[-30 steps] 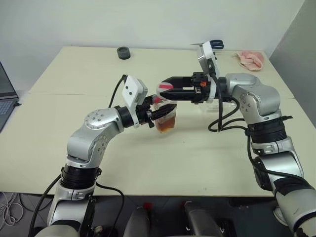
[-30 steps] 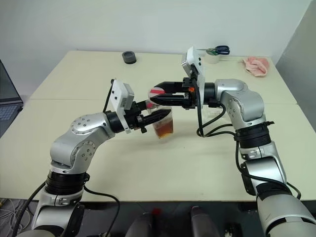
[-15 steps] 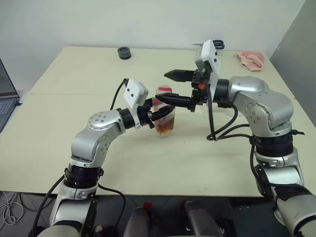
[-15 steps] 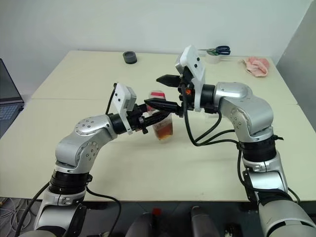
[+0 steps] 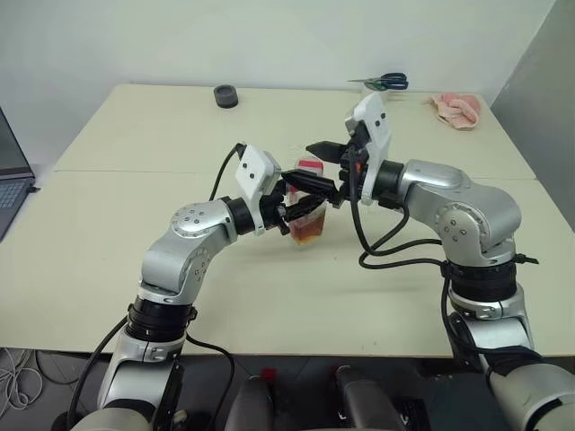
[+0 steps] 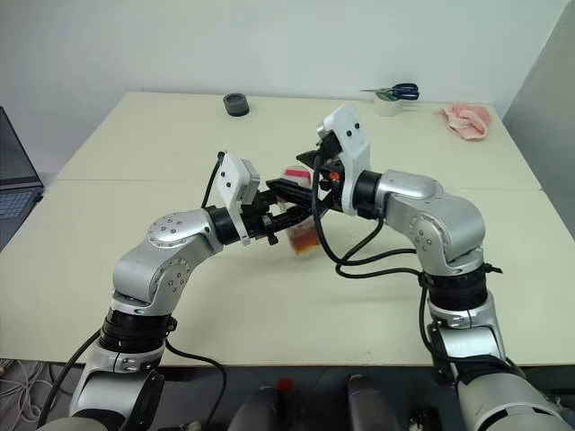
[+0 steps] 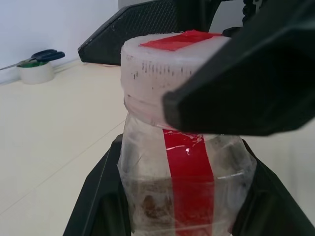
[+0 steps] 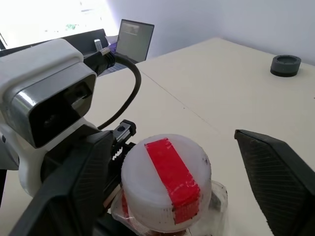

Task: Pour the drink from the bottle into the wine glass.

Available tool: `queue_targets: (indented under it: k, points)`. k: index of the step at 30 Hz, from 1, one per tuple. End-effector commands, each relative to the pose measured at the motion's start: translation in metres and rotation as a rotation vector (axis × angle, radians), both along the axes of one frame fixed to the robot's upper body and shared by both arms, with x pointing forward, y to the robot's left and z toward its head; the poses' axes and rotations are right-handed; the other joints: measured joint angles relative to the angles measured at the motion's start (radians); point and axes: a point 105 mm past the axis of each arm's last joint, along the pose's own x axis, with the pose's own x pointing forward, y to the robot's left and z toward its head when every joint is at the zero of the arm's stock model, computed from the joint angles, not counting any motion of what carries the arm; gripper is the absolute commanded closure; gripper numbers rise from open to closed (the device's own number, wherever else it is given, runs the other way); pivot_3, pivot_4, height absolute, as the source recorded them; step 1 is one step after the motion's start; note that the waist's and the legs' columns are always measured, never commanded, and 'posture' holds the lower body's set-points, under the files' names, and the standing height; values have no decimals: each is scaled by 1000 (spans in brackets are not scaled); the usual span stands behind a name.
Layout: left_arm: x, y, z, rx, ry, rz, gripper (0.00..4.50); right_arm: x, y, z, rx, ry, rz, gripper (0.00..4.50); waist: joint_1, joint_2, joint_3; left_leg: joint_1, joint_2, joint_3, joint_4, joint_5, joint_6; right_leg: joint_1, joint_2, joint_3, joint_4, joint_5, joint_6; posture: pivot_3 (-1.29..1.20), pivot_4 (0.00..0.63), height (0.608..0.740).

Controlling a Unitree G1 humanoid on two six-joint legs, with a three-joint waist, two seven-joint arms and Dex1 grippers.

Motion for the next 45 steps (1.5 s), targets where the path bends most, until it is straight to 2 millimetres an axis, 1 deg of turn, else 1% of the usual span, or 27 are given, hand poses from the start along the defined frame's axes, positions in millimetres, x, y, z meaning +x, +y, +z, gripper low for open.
queue_targets:
  k: [1, 4, 8, 11, 12, 15, 16, 17, 19, 22, 23, 28, 30, 32, 35, 36, 39, 42, 44, 45]
  points:
    - [-4, 2, 18, -19, -77, 3, 2603, -4, -1, 16, 53, -46, 11, 1557, 0, 0, 0, 0, 0, 0, 0, 0, 0, 0, 0, 0, 0, 0, 0, 0, 150, 740]
    - [-4, 3, 16, -14, -74, 8, 2604, -5, 0, 19, 58, -53, 17, 2580, 0, 0, 0, 0, 0, 0, 0, 0, 0, 0, 0, 0, 0, 0, 0, 0, 150, 740]
    - [-4, 4, 16, -13, -72, 12, 2605, -7, 0, 20, 61, -55, 38, 2594, 0, 0, 0, 0, 0, 0, 0, 0, 0, 0, 0, 0, 0, 0, 0, 0, 150, 740]
    - [-5, 2, 17, -18, -68, -1, 2605, -14, 3, 20, 36, -71, 151, 2594, 0, 0, 0, 0, 0, 0, 0, 0, 0, 0, 0, 0, 0, 0, 0, 0, 150, 740]
    - [-5, 1, 17, -20, -66, -10, 2605, -21, 4, 17, 22, -72, 229, 2594, 0, 0, 0, 0, 0, 0, 0, 0, 0, 0, 0, 0, 0, 0, 0, 0, 150, 740]
    - [-12, -6, 15, -25, -52, -75, 2611, -46, 0, 0, -87, -128, 582, 2594, 1, 0, 0, 0, -1, 0, 0, 0, 0, 1, 0, 0, -1, 0, 0, 0, 150, 740]
    - [-15, -8, 15, -25, -46, -101, 2615, -47, -3, -4, -111, -127, 660, 2594, 1, 0, 0, 0, -1, 0, 0, 0, 0, 1, 0, 0, -1, -1, 1, 0, 150, 740]
    - [-18, -9, 15, -24, -42, -118, 2622, -46, -5, -6, -122, -125, 702, 2594, 0, 0, 0, 0, -1, 0, 0, 0, 0, 1, 0, 0, -1, -1, 1, 0, 150, 740]
    - [-20, -9, 16, -19, -42, -135, 2624, -37, -6, -9, -162, -131, 733, 2594, -6, 0, 0, 0, -1, 1, 0, 0, 0, 1, 0, 0, -1, 0, 1, 0, 150, 740]
    - [-21, -7, 18, -16, -46, -127, 2625, -27, -7, -8, -176, -140, 730, 2594, -14, 0, 0, 3, 1, 1, 0, 0, 0, 1, 2, 2, 1, 0, 1, 0, 150, 740]
    - [-20, -6, 18, -17, -46, -123, 2625, -23, -7, -6, -173, -148, 704, 2594, -14, 0, 0, 3, 2, 1, 0, 0, 0, 1, 3, 1, 1, 0, 1, 0, 150, 740]
    - [-20, -4, 14, -12, -38, -110, 2626, -17, -11, -2, -151, -134, 651, 2594, -12, 0, 0, 3, 1, 1, 0, 0, 0, 1, 2, 2, 1, 0, 0, 0, 150, 740]
    - [-20, -4, 13, -11, -34, -113, 2626, -17, -14, 1, -137, -122, 627, 1873, -10, 0, 0, 2, 0, 1, 0, 0, 0, 1, 1, 2, 1, 0, 0, 0, 150, 740]
    - [-19, -5, 12, -9, -32, -116, 2631, -20, -17, 6, -122, -125, 617, 1242, -8, 0, 0, 2, 0, 1, 0, 0, 0, 1, 1, 2, 1, 0, 0, 0, 150, 740]
    - [-16, -6, 11, -8, -28, -116, 2631, -19, -22, 20, -84, -185, 516, 180, -2, 0, 0, 2, 1, 0, 0, 0, 0, 1, 1, 1, 1, 0, 0, 0, 150, 740]
    - [-15, -6, 11, -8, -27, -117, 2631, -16, -24, 21, -92, -204, 472, 0, -1, 0, 0, 2, 1, 0, 0, 0, 0, 1, 1, 1, 1, 0, -1, 0, 150, 740]
    - [-14, -7, 10, -7, -28, -120, 2631, -12, -31, 21, -130, -226, 333, 0, 1, 0, 0, 2, 0, 0, 0, 0, 0, 1, 0, 1, 1, 0, 0, 0, 150, 740]
    - [-12, -8, 11, -8, -30, -123, 2631, -16, -35, 23, -110, -218, 251, 0, 2, 0, 0, 2, 0, 1, 0, 0, 0, 1, 0, 1, 1, 0, 0, 0, 150, 740]
    - [-11, -9, 11, -9, -32, -127, 2631, -22, -31, 24, -65, -198, 222, 0, 2, 0, 0, 2, 0, 1, 0, 0, 0, 1, 0, 1, 1, 0, 0, 0, 150, 740]
    - [-11, -11, 10, -10, -33, -132, 2631, -26, -25, 19, -64, -190, 211, 0, 0, 0, 0, 2, 0, 1, 0, 0, 0, 1, 1, 1, 1, 0, 0, 0, 150, 740]
